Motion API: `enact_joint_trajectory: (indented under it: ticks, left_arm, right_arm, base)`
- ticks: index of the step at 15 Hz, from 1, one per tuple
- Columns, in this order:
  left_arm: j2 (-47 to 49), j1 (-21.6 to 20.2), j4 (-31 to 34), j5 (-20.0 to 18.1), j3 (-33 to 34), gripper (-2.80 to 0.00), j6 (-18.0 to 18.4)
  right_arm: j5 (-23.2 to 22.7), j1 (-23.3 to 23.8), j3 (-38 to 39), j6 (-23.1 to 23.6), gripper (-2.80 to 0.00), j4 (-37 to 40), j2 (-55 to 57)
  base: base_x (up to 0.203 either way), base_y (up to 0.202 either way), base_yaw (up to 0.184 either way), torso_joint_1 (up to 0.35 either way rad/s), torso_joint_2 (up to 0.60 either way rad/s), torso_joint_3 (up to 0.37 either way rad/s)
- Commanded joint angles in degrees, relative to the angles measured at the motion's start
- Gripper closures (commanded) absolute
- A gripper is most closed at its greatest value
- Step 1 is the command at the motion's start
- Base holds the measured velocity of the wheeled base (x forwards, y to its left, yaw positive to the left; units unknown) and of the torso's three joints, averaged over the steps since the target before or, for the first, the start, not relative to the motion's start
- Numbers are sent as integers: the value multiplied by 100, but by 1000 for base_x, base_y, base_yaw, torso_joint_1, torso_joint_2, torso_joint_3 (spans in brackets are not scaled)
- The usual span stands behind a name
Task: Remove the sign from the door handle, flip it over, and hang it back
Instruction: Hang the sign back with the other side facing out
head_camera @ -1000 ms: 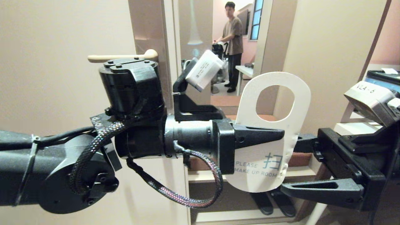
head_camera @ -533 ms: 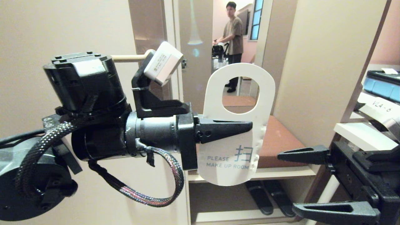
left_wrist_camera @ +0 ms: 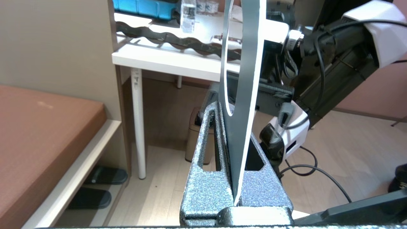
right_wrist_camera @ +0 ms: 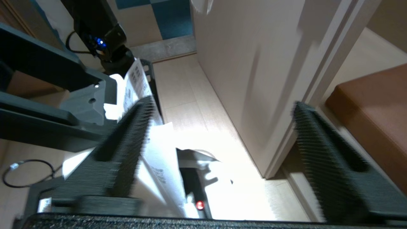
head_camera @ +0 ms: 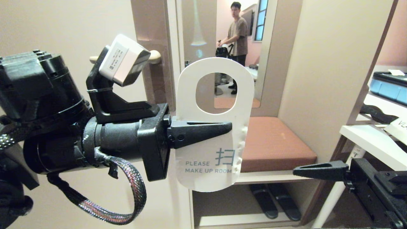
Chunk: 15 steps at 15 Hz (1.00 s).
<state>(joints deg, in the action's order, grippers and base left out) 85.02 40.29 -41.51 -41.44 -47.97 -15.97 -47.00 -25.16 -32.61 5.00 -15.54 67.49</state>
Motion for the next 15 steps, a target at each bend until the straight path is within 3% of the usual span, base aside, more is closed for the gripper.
enact_joint_trajectory:
  ticks: [1, 5, 7, 11, 15]
  left_arm:
    - [-133, -44, -24, -22, 35, 0, -11]
    - [-283, -227, -24, -22, 253, 0, -8]
    - [-420, -339, -24, -22, 394, 0, -2]
    - [-708, -626, -24, 71, 733, 0, 17]
    - [-1139, -1024, 10, 285, 1283, 0, 289]
  right_arm:
    - [-23, -6, 104, 7, 0, -10, -103]
    - [16, 2, 265, 19, 0, -10, -231]
    - [250, 13, 351, 19, 0, -23, -247]
    - [1523, 20, 739, 11, 0, -922, -116]
    - [2794, 20, 1281, -145, 0, -1824, -117]
  base:
    - [0, 0, 0, 0, 0, 0]
    - [0, 0, 0, 0, 0, 0]
    - [0, 0, 0, 0, 0, 0]
    - [0, 0, 0, 0, 0, 0]
    - [0, 0, 0, 0, 0, 0]
